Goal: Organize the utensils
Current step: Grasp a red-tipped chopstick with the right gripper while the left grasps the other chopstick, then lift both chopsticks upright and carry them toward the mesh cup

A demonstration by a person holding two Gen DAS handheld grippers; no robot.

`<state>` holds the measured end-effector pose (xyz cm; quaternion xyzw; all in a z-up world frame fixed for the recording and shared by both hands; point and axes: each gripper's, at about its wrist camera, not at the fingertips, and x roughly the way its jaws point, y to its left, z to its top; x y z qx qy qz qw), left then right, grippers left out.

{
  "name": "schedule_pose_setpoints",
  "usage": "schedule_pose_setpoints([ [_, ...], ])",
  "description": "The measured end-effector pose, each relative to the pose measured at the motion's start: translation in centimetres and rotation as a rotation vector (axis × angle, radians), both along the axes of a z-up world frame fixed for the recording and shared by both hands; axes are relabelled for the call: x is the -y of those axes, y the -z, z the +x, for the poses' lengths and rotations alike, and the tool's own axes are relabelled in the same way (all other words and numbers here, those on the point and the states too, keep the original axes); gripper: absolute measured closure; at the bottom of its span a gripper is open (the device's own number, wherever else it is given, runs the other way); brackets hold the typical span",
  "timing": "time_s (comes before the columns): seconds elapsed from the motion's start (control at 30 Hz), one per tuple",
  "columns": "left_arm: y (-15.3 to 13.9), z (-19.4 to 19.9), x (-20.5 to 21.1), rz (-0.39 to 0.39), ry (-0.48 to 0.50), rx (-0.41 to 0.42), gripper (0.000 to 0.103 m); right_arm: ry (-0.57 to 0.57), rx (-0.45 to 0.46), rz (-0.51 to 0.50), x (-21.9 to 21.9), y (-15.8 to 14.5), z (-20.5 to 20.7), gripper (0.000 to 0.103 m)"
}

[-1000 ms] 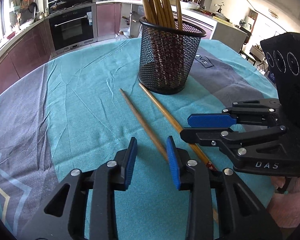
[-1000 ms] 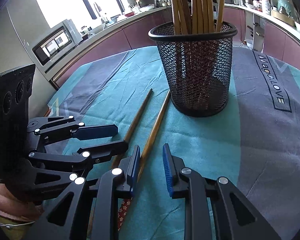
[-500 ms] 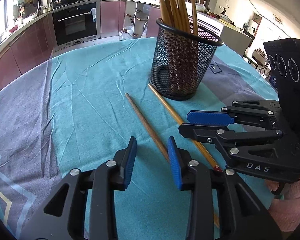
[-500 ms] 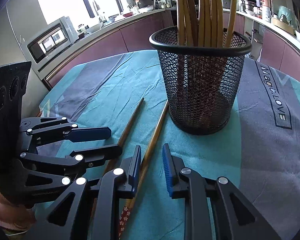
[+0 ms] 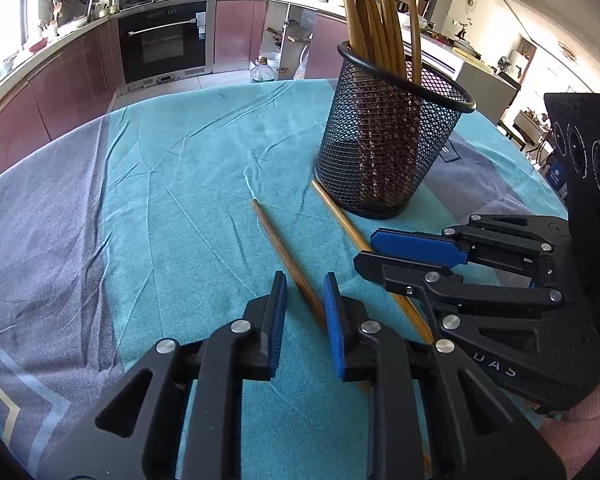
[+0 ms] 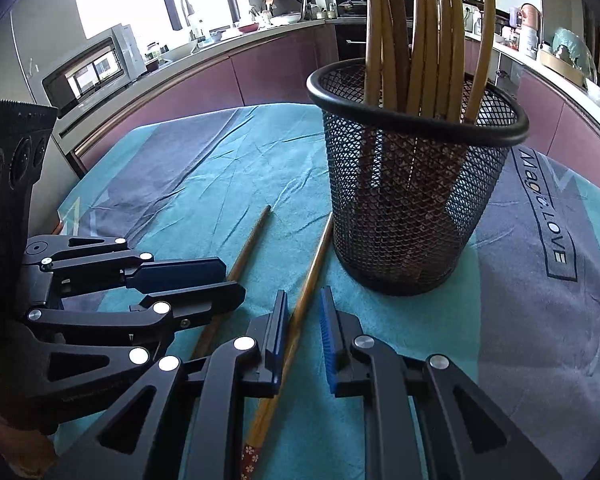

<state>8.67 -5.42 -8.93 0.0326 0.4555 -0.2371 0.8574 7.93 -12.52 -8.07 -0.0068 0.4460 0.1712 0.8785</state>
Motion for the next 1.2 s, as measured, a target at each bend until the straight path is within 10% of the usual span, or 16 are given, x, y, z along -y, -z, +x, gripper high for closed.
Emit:
schedule_pose_setpoints([
  [1.2, -1.0, -1.8, -1.8, -0.058, -0.086, 0.022, 0.093, -0.004, 0.02, 0.187, 3.2, -2.6, -2.3, 0.098],
])
